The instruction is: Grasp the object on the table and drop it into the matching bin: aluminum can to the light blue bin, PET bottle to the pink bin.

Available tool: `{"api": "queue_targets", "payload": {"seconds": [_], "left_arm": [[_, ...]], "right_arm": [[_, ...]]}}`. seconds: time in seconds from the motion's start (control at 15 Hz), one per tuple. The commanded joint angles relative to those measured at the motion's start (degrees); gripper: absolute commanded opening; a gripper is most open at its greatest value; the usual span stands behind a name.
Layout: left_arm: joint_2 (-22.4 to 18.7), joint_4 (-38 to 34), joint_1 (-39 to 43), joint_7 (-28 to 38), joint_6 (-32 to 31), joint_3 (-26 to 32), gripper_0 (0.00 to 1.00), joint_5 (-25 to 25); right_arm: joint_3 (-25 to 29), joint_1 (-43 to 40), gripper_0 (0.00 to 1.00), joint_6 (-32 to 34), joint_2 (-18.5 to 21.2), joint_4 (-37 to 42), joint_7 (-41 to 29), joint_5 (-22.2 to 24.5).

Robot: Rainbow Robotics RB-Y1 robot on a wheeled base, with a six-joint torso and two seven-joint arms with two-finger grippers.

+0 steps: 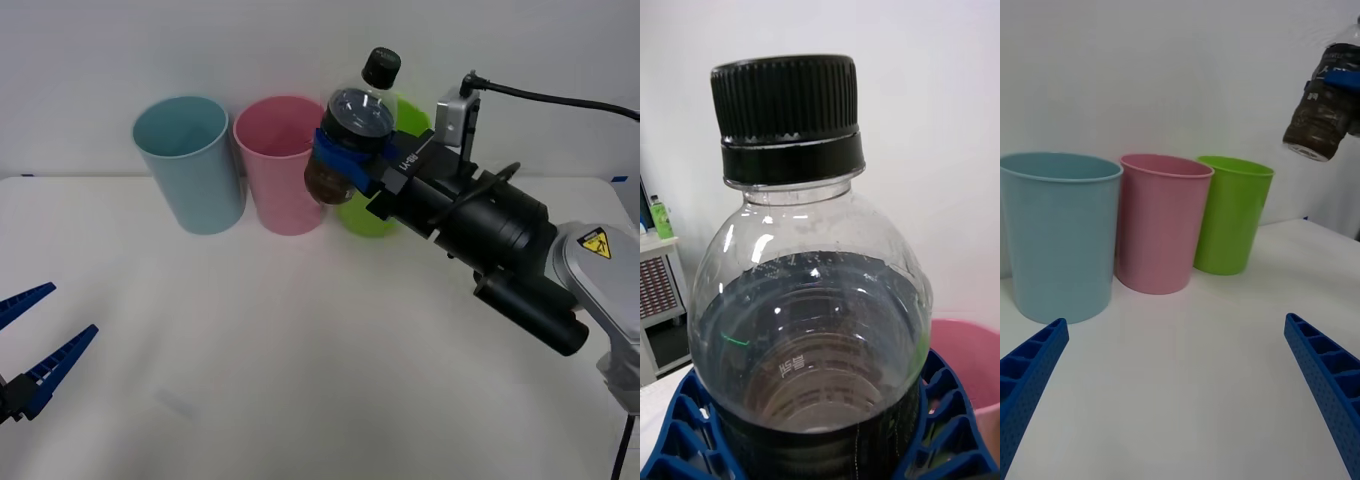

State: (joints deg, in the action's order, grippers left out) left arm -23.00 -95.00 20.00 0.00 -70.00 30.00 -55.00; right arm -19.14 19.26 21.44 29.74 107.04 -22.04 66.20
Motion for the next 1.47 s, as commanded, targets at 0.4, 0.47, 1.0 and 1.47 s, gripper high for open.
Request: {"api": "queue_targets", "payload": {"seconds": [0.4, 0.47, 1.0, 1.47], "left_arm": [[0.0, 0.0, 0.0, 0.0, 0.0, 0.0, 1.0, 0.0], [0.0, 0.0, 0.0, 0.0, 0.0, 0.0, 1.0, 0.0], [0.0, 0.0, 0.0, 0.0, 0.0, 0.0, 1.0, 0.0], [0.0, 0.0, 0.0, 0.0, 0.0, 0.0, 1.0, 0.0]], "right_arm": [[-0.02, 13.88, 0.0, -1.93, -9.0, -18.27, -0.99, 5.78], [-0.02, 16.34, 0.0, -2.72, -10.76, -21.88, -0.99, 6.4], [-0.02, 31.81, 0.0, -11.33, -20.34, -44.73, 0.59, 8.86], [-0.02, 38.13, 0.0, -14.93, -23.33, -53.69, 2.26, 9.21]]}}
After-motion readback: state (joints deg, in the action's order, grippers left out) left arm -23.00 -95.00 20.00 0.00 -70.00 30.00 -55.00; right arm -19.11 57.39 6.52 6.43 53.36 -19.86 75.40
